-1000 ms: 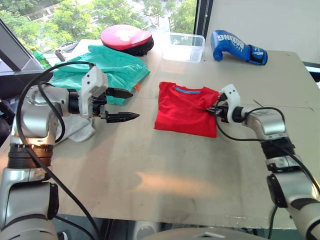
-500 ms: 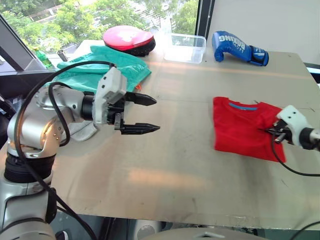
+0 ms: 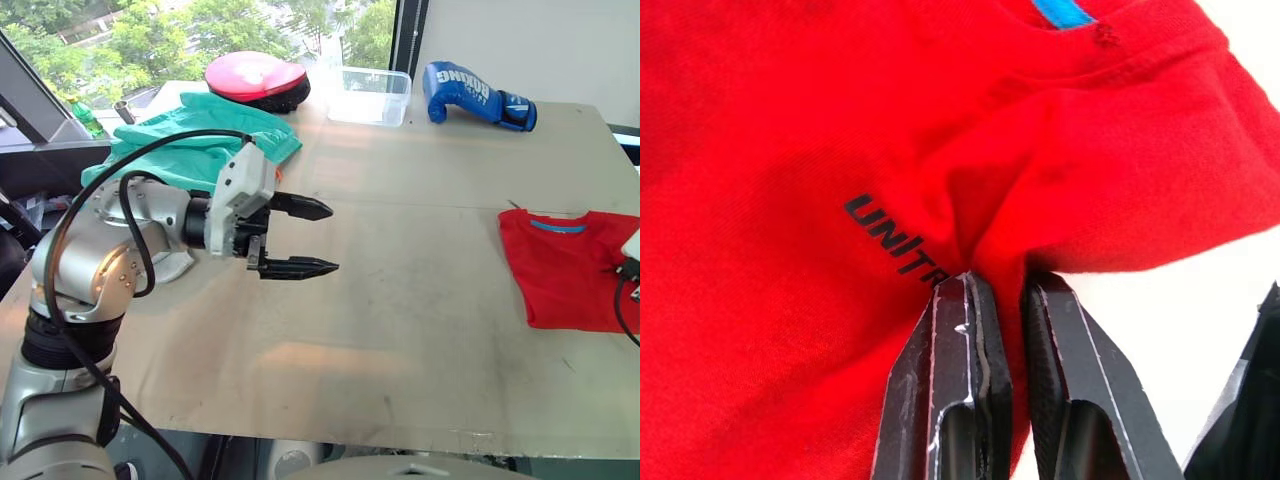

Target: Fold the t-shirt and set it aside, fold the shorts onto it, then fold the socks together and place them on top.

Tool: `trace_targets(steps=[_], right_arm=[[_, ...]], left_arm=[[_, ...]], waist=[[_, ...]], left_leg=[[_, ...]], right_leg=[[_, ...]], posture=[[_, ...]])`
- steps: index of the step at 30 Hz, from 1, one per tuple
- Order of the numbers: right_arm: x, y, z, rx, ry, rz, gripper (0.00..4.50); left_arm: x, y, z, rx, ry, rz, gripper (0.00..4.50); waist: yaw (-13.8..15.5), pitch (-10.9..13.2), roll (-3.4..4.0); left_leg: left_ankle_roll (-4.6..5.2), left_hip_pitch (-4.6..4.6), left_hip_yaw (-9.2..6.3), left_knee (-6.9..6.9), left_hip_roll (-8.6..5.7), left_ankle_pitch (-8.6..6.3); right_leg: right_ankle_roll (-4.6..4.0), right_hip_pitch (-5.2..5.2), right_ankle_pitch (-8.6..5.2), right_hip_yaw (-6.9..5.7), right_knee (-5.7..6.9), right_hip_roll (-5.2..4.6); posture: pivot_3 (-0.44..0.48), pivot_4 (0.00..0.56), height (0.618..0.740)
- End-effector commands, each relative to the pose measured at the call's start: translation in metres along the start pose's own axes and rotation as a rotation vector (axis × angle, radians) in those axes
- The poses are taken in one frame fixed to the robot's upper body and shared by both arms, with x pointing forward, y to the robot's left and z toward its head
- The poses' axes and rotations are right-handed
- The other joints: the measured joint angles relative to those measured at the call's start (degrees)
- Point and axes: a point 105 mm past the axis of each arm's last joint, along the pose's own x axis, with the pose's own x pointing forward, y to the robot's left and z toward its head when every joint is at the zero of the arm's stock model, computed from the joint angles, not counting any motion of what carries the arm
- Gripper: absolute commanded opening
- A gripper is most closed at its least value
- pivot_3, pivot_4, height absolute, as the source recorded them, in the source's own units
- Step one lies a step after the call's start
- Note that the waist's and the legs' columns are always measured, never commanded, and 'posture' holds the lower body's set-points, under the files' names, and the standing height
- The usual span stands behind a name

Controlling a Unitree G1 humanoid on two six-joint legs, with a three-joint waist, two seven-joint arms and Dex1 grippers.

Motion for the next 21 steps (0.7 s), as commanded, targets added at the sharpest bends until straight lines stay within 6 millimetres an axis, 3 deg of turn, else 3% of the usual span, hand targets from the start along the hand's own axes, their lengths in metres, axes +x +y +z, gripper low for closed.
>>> trace_targets(steps=[1, 3, 5, 9, 12, 15, 21], right_arm=[[-0.005, -0.01, 0.007, -0.004, -0.029, -0.031, 0.86], [-0.006, -0.013, 0.012, -0.012, -0.059, -0.044, 1.5], [-0.008, -0.015, 0.018, -0.025, -0.093, -0.055, 2.48], [-0.016, -0.023, 0.05, -0.011, -0.261, -0.1, 4.47], [-0.028, -0.01, 0.088, 0.032, -0.466, -0.03, 4.47], [-0.039, 0.003, 0.11, 0.097, -0.568, 0.032, 4.47], [-0.07, 0.044, 0.173, 0.188, -0.895, 0.2, 4.47]], left_arm=[[0.0, -0.003, 0.004, 0.023, -0.013, -0.003, 4.5], [-0.002, -0.001, 0.001, 0.018, -0.008, 0.008, 4.5], [-0.003, 0.0, 0.0, 0.016, -0.004, 0.016, 4.5], [-0.009, 0.005, -0.006, 0.007, 0.003, 0.059, 4.5], [-0.017, 0.015, -0.012, 0.0, -0.007, 0.138, 4.5], [-0.025, 0.027, -0.018, 0.005, -0.008, 0.21, 4.5], [-0.047, 0.072, -0.049, 0.016, 0.04, 0.478, 4.5]], waist=[[0.1, 0.0, 0.0], [0.1, 0.0, 0.01], [0.0, 0.0, 0.01], [0.0, 0.0, 0.04], [-0.1, 0.0, 0.04], [0.2, 0.0, 0.04], [0.5, 0.0, 0.04]], left_leg=[[0.0, 0.0, 0.0, 0.0, 0.0, 0.0], [0.0, 0.0, 0.0, 0.0, 0.0, 0.0], [0.0, 0.01, 0.01, 0.0, 0.0, 0.0], [0.0, 0.04, 0.05, 0.0, 0.0, 0.0], [-0.01, 0.08, 0.06, -0.02, 0.04, 0.0], [-0.01, 0.13, 0.0, -0.04, 0.07, 0.0], [0.0, 0.13, -0.02, -0.03, 0.02, -0.01]], right_leg=[[0.0, 0.0, 0.0, 0.0, 0.0, 0.0], [0.0, 0.0, 0.0, 0.0, 0.0, -0.01], [0.0, 0.0, 0.0, 0.01, 0.0, -0.01], [0.0, 0.01, 0.0, 0.04, 0.0, -0.01], [0.0, 0.03, 0.0, 0.06, 0.02, 0.02], [0.0, 0.13, 0.0, 0.0, 0.01, 0.03], [0.0, 0.18, 0.0, -0.06, -0.02, -0.04]], posture=[[0.0, 0.15, 0.735], [0.0, 0.15, 0.735], [0.0, 0.15, 0.735], [0.0, 0.15, 0.735], [0.0, 0.15, 0.735], [0.0, 0.15, 0.735], [0.0, 0.15, 0.735]])
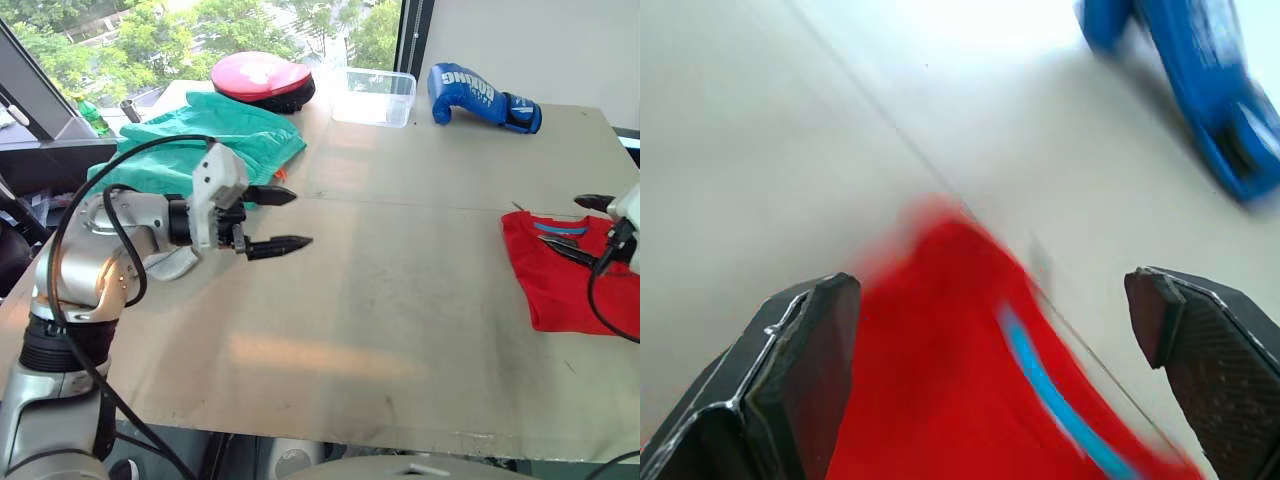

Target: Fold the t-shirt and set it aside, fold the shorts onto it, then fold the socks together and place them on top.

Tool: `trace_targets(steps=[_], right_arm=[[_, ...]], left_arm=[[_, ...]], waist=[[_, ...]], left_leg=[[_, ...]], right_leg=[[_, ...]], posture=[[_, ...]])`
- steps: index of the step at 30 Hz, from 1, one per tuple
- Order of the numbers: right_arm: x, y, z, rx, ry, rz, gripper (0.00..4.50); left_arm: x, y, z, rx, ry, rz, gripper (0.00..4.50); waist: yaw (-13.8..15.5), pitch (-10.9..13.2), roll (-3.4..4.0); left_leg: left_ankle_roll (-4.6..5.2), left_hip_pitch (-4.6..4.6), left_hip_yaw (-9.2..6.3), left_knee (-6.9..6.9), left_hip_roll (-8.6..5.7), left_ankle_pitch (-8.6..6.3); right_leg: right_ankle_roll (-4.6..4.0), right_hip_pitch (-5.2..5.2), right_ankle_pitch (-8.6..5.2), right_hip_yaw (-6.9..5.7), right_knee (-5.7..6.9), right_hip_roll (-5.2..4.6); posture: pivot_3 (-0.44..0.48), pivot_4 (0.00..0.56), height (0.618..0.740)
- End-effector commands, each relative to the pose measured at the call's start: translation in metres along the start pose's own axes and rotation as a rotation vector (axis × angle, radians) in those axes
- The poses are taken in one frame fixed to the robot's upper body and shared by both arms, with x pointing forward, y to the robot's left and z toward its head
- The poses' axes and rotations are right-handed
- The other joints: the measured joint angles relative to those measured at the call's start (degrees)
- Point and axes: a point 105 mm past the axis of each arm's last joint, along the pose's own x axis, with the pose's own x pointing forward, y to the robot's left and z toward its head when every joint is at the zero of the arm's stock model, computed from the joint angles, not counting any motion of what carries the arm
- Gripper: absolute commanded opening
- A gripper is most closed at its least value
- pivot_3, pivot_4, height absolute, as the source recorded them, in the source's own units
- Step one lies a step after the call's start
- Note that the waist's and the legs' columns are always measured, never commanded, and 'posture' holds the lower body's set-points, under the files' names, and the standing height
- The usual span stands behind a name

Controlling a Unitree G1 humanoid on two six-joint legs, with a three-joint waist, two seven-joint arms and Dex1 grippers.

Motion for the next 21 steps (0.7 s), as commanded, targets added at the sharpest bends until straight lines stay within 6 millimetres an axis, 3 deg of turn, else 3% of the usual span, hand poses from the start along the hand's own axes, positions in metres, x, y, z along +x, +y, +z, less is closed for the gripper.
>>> trace_targets(steps=[1, 6, 9, 13, 18, 21], right_arm=[[0.006, 0.021, 0.045, 0.029, -0.203, 0.047, 4.47], [0.024, 0.07, 0.071, 0.122, -0.358, 0.151, 4.47], [0.031, 0.089, 0.078, 0.152, -0.382, 0.186, 4.47], [0.037, 0.102, 0.081, 0.175, -0.394, 0.209, 4.47], [0.042, 0.106, 0.081, 0.173, -0.396, 0.219, 4.47], [0.041, 0.105, 0.079, 0.153, -0.384, 0.212, 4.5]], left_arm=[[-0.006, 0.033, -0.009, 0.055, 0.005, 0.184, 4.5], [-0.017, 0.078, -0.041, 0.071, 0.061, 0.453, 4.5], [-0.021, 0.094, -0.057, 0.098, 0.108, 0.547, 4.5], [-0.016, 0.109, -0.079, 0.065, 0.139, 0.617, 4.5], [0.002, 0.113, -0.109, 0.037, 0.241, 0.609, 4.5], [0.006, 0.113, -0.114, 0.028, 0.262, 0.592, 3.74]], waist=[[0.1, 0.0, -0.01], [0.0, 0.0, -0.03], [0.0, 0.0, -0.03], [0.2, 0.0, -0.08], [0.4, 0.0, -0.17], [0.4, 0.0, -0.23]], left_leg=[[0.01, 0.0, -0.01, 0.0, 0.0, 0.0], [0.01, -0.07, -0.09, 0.01, -0.01, -0.01], [0.03, -0.13, -0.11, 0.02, -0.01, -0.02], [0.06, -0.18, -0.13, 0.05, -0.03, -0.03], [0.28, -0.26, -0.19, 0.09, -0.07, -0.16], [0.28, -0.32, -0.21, 0.09, -0.05, -0.16]], right_leg=[[0.0, 0.01, 0.0, -0.01, 0.0, 0.0], [-0.01, -0.01, 0.0, -0.11, -0.01, 0.02], [-0.01, -0.04, 0.01, -0.14, -0.02, 0.01], [-0.01, -0.04, 0.01, -0.22, -0.05, -0.03], [-0.01, -0.04, 0.01, -0.33, -0.09, -0.03], [-0.01, -0.04, 0.01, -0.41, -0.13, -0.02]], posture=[[0.0, 0.15, 0.735], [0.0, 0.15, 0.735], [0.0, 0.15, 0.735], [0.0, 0.15, 0.735], [0.0, 0.15, 0.735], [0.0, 0.15, 0.735]])
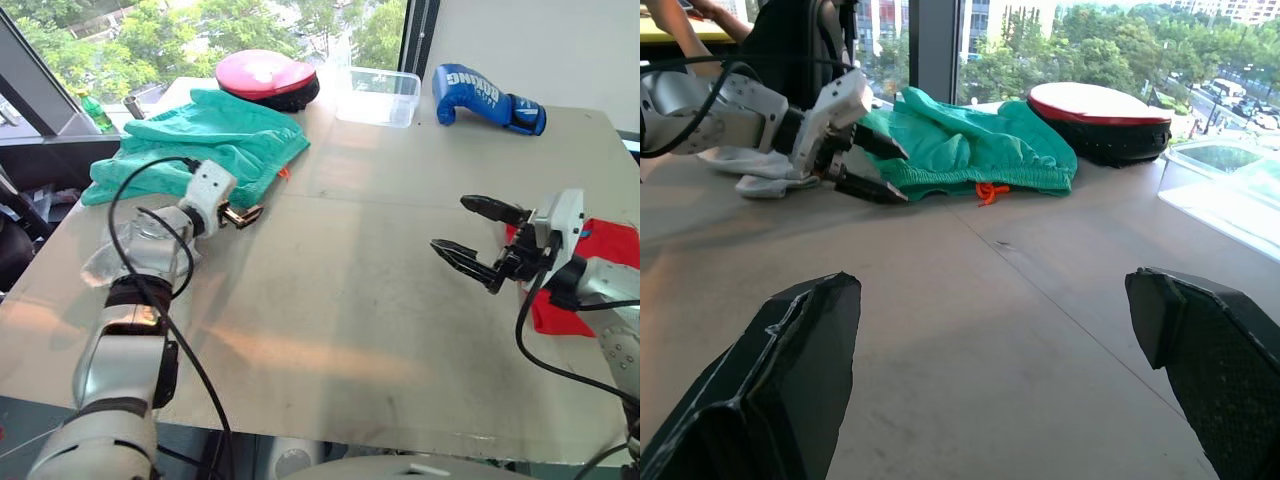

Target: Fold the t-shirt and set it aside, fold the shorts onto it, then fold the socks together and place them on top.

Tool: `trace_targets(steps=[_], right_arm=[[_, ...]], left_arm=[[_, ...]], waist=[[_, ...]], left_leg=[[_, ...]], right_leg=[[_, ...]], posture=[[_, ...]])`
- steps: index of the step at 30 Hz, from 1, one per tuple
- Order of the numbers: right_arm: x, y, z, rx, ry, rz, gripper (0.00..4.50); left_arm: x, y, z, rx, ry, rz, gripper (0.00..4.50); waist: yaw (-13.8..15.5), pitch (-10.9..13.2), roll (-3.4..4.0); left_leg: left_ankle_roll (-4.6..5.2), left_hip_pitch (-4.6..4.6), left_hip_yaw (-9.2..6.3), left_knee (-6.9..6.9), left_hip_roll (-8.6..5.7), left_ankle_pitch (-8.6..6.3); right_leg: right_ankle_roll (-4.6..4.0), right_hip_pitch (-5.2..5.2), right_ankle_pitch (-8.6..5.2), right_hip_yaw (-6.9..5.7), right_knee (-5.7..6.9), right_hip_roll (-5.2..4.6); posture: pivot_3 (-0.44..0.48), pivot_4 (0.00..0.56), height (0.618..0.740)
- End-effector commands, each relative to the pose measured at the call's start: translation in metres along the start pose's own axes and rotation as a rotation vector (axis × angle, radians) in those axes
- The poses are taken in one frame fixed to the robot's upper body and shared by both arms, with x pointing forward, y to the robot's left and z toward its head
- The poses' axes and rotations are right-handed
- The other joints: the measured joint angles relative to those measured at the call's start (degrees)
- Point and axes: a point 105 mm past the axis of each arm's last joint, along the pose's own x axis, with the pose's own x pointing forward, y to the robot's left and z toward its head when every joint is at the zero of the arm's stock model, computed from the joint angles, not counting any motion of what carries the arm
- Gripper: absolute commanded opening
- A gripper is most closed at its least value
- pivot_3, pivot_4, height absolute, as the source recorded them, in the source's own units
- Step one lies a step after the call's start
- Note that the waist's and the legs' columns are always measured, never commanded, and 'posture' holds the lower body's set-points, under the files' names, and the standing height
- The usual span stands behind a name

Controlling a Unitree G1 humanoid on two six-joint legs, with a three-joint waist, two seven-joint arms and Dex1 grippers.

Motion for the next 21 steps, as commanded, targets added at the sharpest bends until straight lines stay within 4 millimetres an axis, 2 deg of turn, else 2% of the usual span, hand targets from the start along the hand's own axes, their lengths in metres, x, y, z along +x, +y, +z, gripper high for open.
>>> trace_targets(steps=[1, 6, 7, 9, 14, 17, 19, 21], right_arm=[[-0.003, 0.0, 0.009, -0.06, -0.017, -0.005, 4.5], [-0.011, -0.003, 0.007, -0.072, 0.003, -0.037, 4.5], [-0.013, -0.003, 0.006, -0.073, 0.011, -0.04, 4.5], [-0.015, -0.004, 0.005, -0.075, 0.019, -0.045, 4.5], [-0.02, -0.011, 0.002, -0.076, 0.048, -0.059, 4.5], [-0.027, -0.013, -0.005, -0.056, 0.106, -0.066, 4.5], [-0.035, -0.017, -0.008, -0.047, 0.142, -0.088, 4.5], [-0.042, -0.019, -0.01, -0.034, 0.174, -0.099, 4.5]], left_arm=[[0.002, 0.004, 0.009, 0.024, -0.014, -0.01, 3.42], [0.006, -0.008, 0.032, 0.046, -0.089, -0.119, 1.16], [0.01, -0.017, 0.051, 0.055, -0.144, -0.165, 0.65], [0.015, -0.035, 0.081, 0.06, -0.233, -0.243, 0.06], [0.026, -0.114, 0.151, 0.102, -0.401, -0.508, 0.06], [0.023, -0.164, 0.17, 0.128, -0.437, -0.669, 0.06], [0.017, -0.203, 0.183, 0.139, -0.478, -0.797, 0.06], [0.014, -0.232, 0.192, 0.128, -0.497, -0.876, 0.06]], waist=[[0.0, 0.0, 0.0], [-0.1, 0.0, 0.0], [-0.2, 0.0, 0.0], [0.3, 0.0, 0.0], [1.2, 0.0, -0.01], [0.9, 0.0, -0.01], [0.7, 0.0, 0.0], [0.8, 0.0, 0.02]], left_leg=[[0.0, 0.0, -0.01, 0.0, 0.0, 0.0], [-0.01, 0.0, -0.04, 0.0, 0.0, 0.0], [-0.01, 0.0, -0.04, 0.0, 0.0, 0.01], [-0.01, -0.04, -0.09, 0.0, -0.01, 0.01], [-0.2, -0.07, -0.09, 0.08, -0.05, 0.12], [-0.2, -0.09, -0.15, 0.07, -0.07, 0.12], [-0.21, -0.08, -0.17, 0.0, -0.05, 0.12], [-0.21, -0.07, -0.18, -0.04, -0.03, 0.13]], right_leg=[[0.0, 0.0, 0.0, -0.02, 0.0, 0.0], [0.0, 0.0, 0.0, -0.02, 0.01, 0.0], [0.0, 0.0, 0.0, -0.02, 0.01, 0.0], [0.0, 0.01, 0.0, -0.06, 0.02, -0.03], [0.01, 0.02, 0.0, -0.04, -0.02, -0.05], [0.02, 0.08, 0.01, -0.03, -0.15, -0.01], [0.01, 0.08, 0.01, 0.01, -0.22, 0.04], [0.01, 0.08, 0.01, 0.01, -0.26, 0.07]], posture=[[0.0, 0.15, 0.735], [0.0, 0.15, 0.735], [0.0, 0.15, 0.735], [0.0, 0.15, 0.735], [0.0, 0.15, 0.735], [0.0, 0.15, 0.735], [0.0, 0.15, 0.735], [0.0, 0.15, 0.735]])
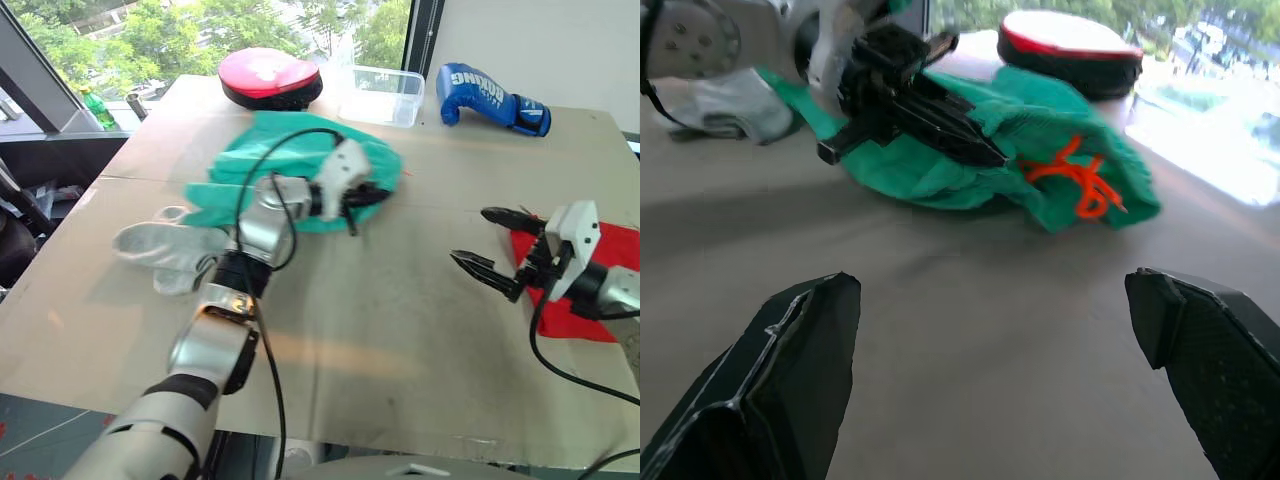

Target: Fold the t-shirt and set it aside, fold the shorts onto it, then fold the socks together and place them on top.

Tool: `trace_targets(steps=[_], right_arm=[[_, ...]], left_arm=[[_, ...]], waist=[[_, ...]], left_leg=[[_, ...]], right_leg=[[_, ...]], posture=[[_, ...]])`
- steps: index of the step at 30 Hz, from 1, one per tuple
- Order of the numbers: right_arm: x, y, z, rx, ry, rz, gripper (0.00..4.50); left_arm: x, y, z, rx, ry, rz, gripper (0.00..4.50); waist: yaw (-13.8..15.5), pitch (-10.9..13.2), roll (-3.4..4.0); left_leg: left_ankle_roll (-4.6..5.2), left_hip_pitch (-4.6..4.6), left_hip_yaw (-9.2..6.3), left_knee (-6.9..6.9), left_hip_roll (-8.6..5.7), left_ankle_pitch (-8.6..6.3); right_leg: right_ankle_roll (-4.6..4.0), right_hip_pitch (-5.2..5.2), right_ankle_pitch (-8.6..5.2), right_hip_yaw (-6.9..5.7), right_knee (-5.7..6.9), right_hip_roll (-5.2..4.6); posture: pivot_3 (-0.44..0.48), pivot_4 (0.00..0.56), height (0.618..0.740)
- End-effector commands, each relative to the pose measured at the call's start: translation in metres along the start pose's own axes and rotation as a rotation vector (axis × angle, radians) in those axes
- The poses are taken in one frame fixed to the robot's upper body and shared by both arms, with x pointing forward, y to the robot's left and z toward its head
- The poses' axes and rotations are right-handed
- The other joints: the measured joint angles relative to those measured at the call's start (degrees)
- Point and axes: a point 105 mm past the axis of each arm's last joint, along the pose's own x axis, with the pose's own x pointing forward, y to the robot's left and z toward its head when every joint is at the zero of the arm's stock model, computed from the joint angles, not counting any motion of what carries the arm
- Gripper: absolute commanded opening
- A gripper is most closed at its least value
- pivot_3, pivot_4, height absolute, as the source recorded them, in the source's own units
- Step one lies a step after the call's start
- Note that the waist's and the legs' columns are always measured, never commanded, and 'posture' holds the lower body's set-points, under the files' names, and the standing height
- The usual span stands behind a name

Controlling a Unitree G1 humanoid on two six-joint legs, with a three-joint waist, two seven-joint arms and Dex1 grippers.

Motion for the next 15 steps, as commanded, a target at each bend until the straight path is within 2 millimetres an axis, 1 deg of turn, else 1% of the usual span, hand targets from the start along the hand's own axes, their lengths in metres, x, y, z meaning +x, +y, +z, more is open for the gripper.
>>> trace_targets(steps=[1, 2, 3, 4, 6, 9, 12, 15], right_arm=[[-0.013, -0.006, 0.004, -0.007, 0.02, -0.027, 4.5], [-0.015, -0.006, 0.003, -0.001, 0.029, -0.029, 4.5], [-0.017, -0.004, -0.001, 0.014, 0.047, -0.027, 4.5], [-0.019, -0.001, -0.004, 0.035, 0.062, -0.024, 4.5], [-0.022, 0.004, -0.011, 0.086, 0.09, -0.021, 4.5], [-0.027, 0.012, -0.028, 0.121, 0.171, -0.015, 4.5], [-0.037, 0.016, -0.043, 0.181, 0.241, -0.02, 4.5], [-0.04, 0.017, -0.052, 0.222, 0.267, -0.04, 4.5]], left_arm=[[0.031, -0.035, 0.024, 0.024, -0.068, -0.134, 0.06], [0.036, -0.041, 0.025, 0.027, -0.07, -0.151, 0.06], [0.045, -0.052, 0.027, -0.005, -0.083, -0.186, 0.06], [0.053, -0.061, 0.027, -0.037, -0.091, -0.205, 0.85], [0.063, -0.075, 0.025, -0.043, -0.094, -0.23, 1.66], [0.071, -0.077, 0.025, -0.021, -0.104, -0.168, 3.05], [0.065, -0.078, 0.031, -0.039, -0.13, -0.176, 4.47], [0.051, -0.074, 0.042, -0.053, -0.178, -0.18, 4.47]], waist=[[0.0, 0.0, 0.01], [-0.1, 0.0, 0.02], [-0.3, 0.0, 0.03], [-0.3, 0.0, 0.07], [-0.3, -0.1, 0.13], [-0.4, -0.1, 0.15], [-0.5, -0.1, 0.17], [-0.8, -0.1, 0.18]], left_leg=[[0.0, 0.0, -0.01, 0.0, 0.0, 0.0], [0.0, 0.0, -0.02, 0.0, 0.0, 0.0], [0.0, 0.03, -0.01, 0.0, 0.0, 0.0], [0.02, 0.05, -0.01, 0.0, 0.01, -0.01], [0.23, 0.07, -0.06, 0.0, 0.01, -0.13], [0.24, 0.08, -0.07, 0.02, 0.0, -0.14], [0.26, 0.07, -0.09, 0.02, 0.0, -0.15], [0.26, 0.08, -0.13, 0.02, 0.01, -0.15]], right_leg=[[0.0, 0.0, 0.0, 0.0, 0.0, 0.0], [0.0, 0.0, 0.0, 0.0, 0.0, 0.02], [0.0, 0.0, 0.0, 0.04, 0.0, 0.04], [0.0, 0.01, 0.0, 0.07, 0.0, 0.06], [0.0, 0.06, 0.0, 0.04, 0.0, 0.06], [0.0, 0.09, 0.0, 0.06, -0.01, 0.03], [0.0, 0.09, 0.0, 0.05, 0.0, 0.04], [0.0, 0.12, 0.0, 0.03, -0.02, 0.04]], posture=[[0.0, 0.15, 0.735], [0.0, 0.15, 0.735], [0.0, 0.15, 0.735], [0.0, 0.15, 0.735], [0.0, 0.15, 0.735], [0.0, 0.15, 0.735], [0.0, 0.15, 0.735], [0.0, 0.15, 0.735]])
